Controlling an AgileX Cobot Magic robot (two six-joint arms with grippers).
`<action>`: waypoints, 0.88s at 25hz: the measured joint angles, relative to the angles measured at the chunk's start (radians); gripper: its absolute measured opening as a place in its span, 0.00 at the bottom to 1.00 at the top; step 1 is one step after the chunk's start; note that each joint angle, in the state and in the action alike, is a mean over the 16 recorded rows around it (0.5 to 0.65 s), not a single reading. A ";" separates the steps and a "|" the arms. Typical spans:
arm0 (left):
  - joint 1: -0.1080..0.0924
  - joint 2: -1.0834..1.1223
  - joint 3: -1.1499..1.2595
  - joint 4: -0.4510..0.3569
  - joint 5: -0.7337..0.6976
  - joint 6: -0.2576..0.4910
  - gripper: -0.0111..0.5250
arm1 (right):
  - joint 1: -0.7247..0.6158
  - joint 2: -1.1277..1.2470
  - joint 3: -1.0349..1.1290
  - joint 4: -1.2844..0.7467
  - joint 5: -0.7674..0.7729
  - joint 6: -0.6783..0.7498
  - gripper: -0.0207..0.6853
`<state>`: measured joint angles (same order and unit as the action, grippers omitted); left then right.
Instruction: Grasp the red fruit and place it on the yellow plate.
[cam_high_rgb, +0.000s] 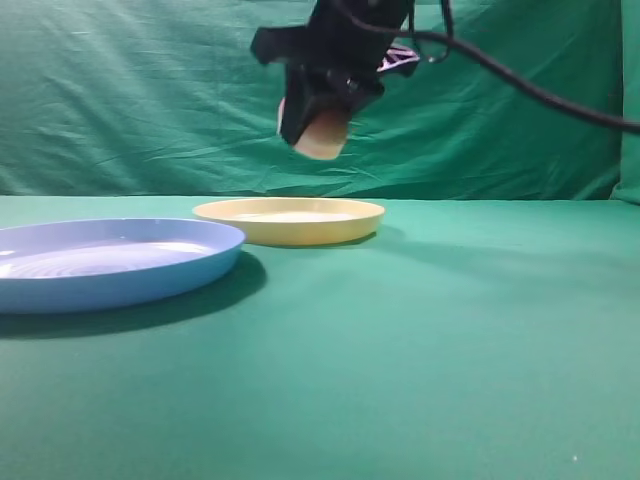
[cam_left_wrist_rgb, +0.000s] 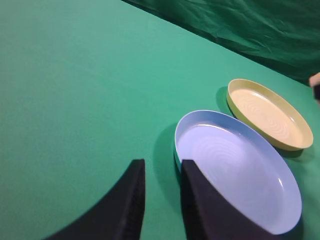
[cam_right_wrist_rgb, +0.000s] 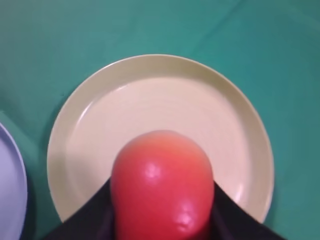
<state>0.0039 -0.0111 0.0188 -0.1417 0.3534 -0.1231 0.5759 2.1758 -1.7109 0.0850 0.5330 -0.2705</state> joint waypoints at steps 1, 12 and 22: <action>0.000 0.000 0.000 0.000 0.000 0.000 0.31 | 0.000 0.004 -0.015 -0.008 0.013 -0.002 0.77; 0.000 0.000 0.000 0.000 0.000 0.000 0.31 | 0.000 -0.135 -0.193 -0.125 0.352 0.090 0.58; 0.000 0.000 0.000 0.000 0.000 0.000 0.31 | 0.002 -0.356 -0.263 -0.169 0.672 0.214 0.08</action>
<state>0.0039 -0.0111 0.0188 -0.1417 0.3534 -0.1231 0.5775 1.8193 -1.9737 -0.0837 1.2047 -0.0564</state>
